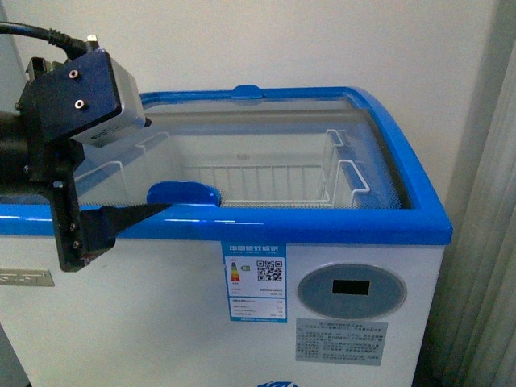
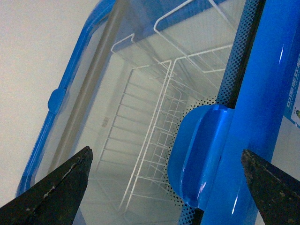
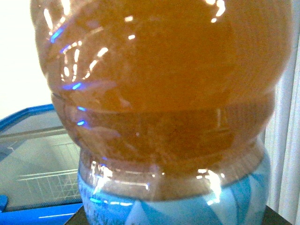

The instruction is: Put drink in fridge

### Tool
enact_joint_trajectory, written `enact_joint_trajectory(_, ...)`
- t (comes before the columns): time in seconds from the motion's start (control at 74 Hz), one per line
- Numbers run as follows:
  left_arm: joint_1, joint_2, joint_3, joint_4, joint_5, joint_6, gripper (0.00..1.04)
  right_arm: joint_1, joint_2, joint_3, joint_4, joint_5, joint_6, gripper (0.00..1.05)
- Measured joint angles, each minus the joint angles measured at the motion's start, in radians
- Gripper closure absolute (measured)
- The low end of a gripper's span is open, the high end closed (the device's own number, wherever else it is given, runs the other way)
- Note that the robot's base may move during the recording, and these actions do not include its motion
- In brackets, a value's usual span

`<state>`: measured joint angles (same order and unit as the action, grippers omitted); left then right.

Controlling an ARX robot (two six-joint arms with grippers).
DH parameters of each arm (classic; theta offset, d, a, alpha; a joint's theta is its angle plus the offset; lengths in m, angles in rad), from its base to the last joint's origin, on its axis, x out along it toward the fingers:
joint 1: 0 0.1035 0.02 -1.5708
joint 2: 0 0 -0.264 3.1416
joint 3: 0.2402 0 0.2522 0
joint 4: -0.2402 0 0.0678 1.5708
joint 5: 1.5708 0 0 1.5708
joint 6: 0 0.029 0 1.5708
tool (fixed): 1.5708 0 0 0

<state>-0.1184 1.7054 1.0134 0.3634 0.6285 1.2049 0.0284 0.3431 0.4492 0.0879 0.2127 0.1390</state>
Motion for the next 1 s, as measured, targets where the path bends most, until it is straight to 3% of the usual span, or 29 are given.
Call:
enact_joint_trajectory(0.541, -0.026, 0.166, 0.189, -0.043, -0.001, 0.011, 0.08, 0.000, 0.000, 0.000, 0.000, 0.000, 0.000, 0.68)
enact_joint_trajectory(1.0, -0.030, 0.376, 0.529, -0.098, -0.033, 0.007, 0.08, 0.000, 0.000, 0.000, 0.000, 0.000, 0.000, 0.68)
